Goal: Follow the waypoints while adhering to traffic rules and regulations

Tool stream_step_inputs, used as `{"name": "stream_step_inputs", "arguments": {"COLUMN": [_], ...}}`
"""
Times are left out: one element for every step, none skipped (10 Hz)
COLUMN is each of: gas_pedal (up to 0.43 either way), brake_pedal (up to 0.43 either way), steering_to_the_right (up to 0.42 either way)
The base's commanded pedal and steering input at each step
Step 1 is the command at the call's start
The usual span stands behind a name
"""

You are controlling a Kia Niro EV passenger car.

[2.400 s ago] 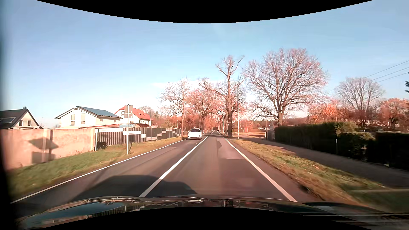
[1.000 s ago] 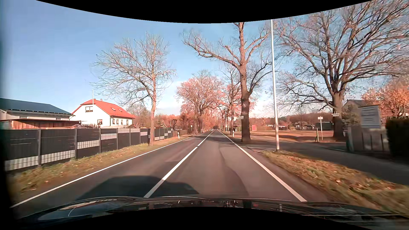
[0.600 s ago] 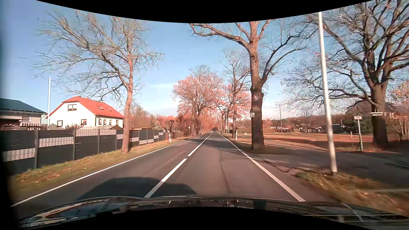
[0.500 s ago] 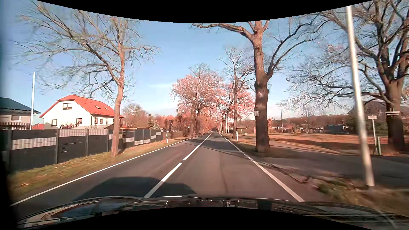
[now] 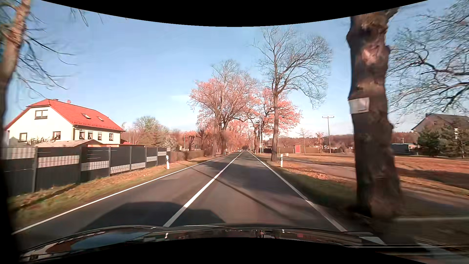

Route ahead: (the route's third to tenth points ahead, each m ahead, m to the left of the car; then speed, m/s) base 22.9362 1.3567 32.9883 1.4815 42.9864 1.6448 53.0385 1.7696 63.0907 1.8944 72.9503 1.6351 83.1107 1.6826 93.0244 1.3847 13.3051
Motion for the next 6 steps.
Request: {"name": "stream_step_inputs", "arguments": {"gas_pedal": [0.138,0.138,0.138,0.138,0.138,0.138], "brake_pedal": [0.0,0.0,0.0,0.0,0.0,0.0], "steering_to_the_right": [0.0,-0.001,-0.001,-0.001,-0.001,-0.001]}}
